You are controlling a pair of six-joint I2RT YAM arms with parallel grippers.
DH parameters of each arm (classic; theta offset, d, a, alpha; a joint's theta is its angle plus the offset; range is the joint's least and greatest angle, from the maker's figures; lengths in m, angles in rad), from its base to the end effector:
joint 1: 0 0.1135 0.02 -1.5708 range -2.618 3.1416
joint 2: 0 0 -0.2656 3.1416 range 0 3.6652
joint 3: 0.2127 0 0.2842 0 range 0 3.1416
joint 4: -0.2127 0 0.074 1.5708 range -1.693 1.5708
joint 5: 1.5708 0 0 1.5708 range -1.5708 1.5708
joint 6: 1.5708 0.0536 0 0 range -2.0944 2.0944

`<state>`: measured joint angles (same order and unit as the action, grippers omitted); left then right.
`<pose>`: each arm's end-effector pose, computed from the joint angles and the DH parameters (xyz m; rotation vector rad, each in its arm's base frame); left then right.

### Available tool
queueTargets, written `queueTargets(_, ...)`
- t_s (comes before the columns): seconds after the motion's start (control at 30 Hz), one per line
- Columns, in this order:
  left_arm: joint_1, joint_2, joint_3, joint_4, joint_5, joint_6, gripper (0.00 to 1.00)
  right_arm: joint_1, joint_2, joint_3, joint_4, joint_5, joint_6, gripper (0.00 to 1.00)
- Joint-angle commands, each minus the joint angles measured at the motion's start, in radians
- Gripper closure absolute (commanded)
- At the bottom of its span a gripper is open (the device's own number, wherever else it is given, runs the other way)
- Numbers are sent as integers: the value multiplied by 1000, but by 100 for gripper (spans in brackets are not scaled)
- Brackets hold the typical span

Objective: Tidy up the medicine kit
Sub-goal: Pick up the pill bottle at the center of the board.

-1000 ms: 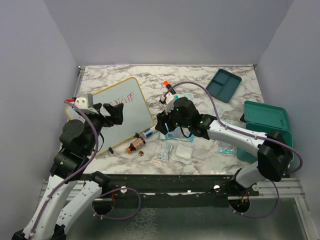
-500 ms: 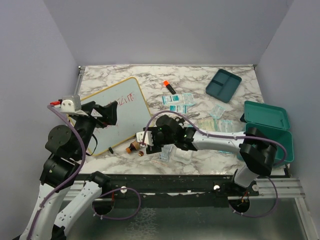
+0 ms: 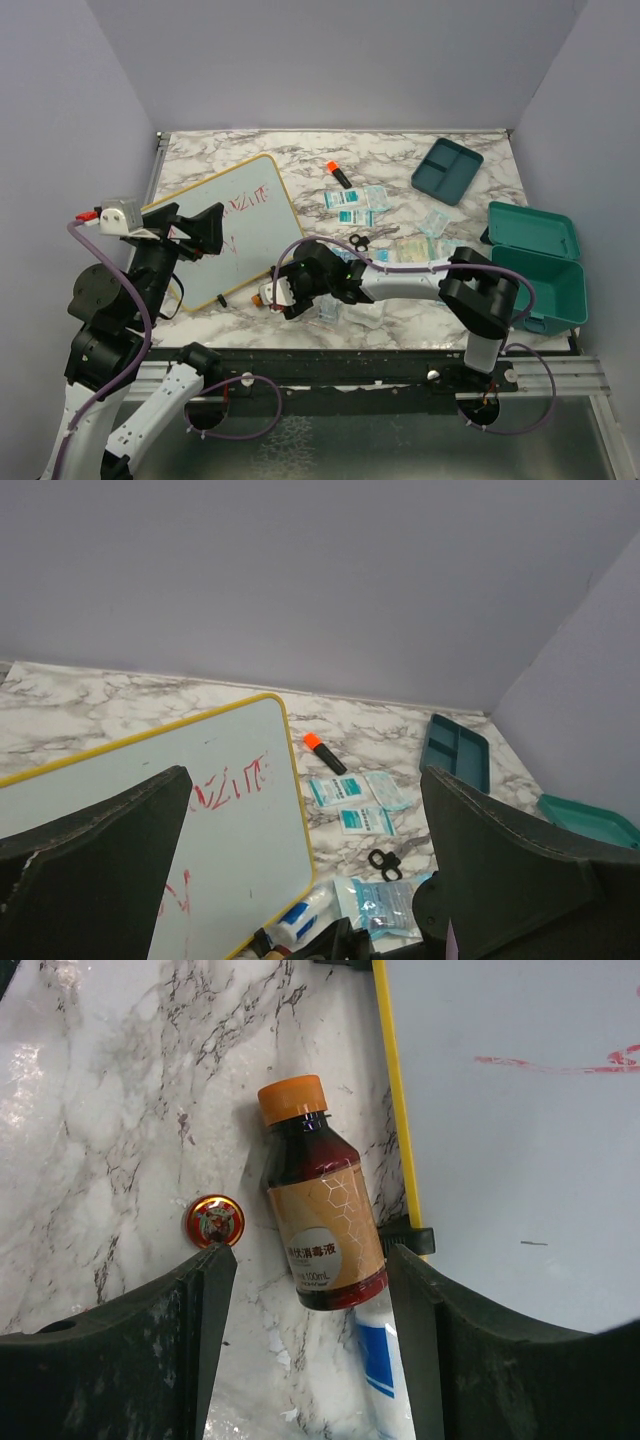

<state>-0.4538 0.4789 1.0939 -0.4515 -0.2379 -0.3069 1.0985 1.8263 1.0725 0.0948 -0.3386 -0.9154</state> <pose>0.0963 -0.0329 0.4657 -0.0948 1.4246 -0.4617 0.1794 0.3903 0.1478 -1.9758 1.0292 0.4774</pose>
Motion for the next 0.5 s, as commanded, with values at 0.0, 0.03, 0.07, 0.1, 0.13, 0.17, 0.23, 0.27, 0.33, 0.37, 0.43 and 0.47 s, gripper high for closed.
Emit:
queueTargets(0.0, -3, -9, 18, -18, -26, -3, 1, 12, 35, 34, 34, -5, -40, 32)
queueTargets(0.03, -3, -10, 17, -18, -26, -4, 1, 12, 42, 40, 33, -1, -42, 33)
queueTargets(0.07, -3, -14, 16, -18, -26, -6, 1, 12, 48, 50, 27, 3, -44, 33)
queueTargets(0.1, -3, -15, 14, -18, -25, -7, 1, 13, 56, 61, 20, 4, -46, 34)
queueTargets(0.13, -3, -16, 13, -18, -24, -8, 1, 14, 65, 74, 8, 6, -49, 34)
queueTargets(0.17, -2, -16, 12, -18, -24, -8, 1, 14, 73, 84, 2, 8, -49, 34)
queueTargets(0.23, -2, -16, 11, -18, -24, -9, 1, 16, 87, 98, -1, 9, -51, 34)
queueTargets(0.27, -3, -14, 11, -18, -24, -10, 1, 19, 95, 102, -2, 9, -51, 34)
queueTargets(0.33, -3, -12, 12, -18, -22, -14, 1, 22, 108, 117, -11, 13, -54, 34)
queueTargets(0.37, -2, -12, 13, -18, -20, -16, 1, 25, 117, 125, -18, 17, -55, 35)
queueTargets(0.43, -3, -13, 15, -18, -18, -17, 1, 27, 130, 138, -28, 24, -59, 35)
queueTargets(0.47, -3, -12, 17, -18, -18, -17, 1, 30, 137, 142, -32, 27, -59, 35)
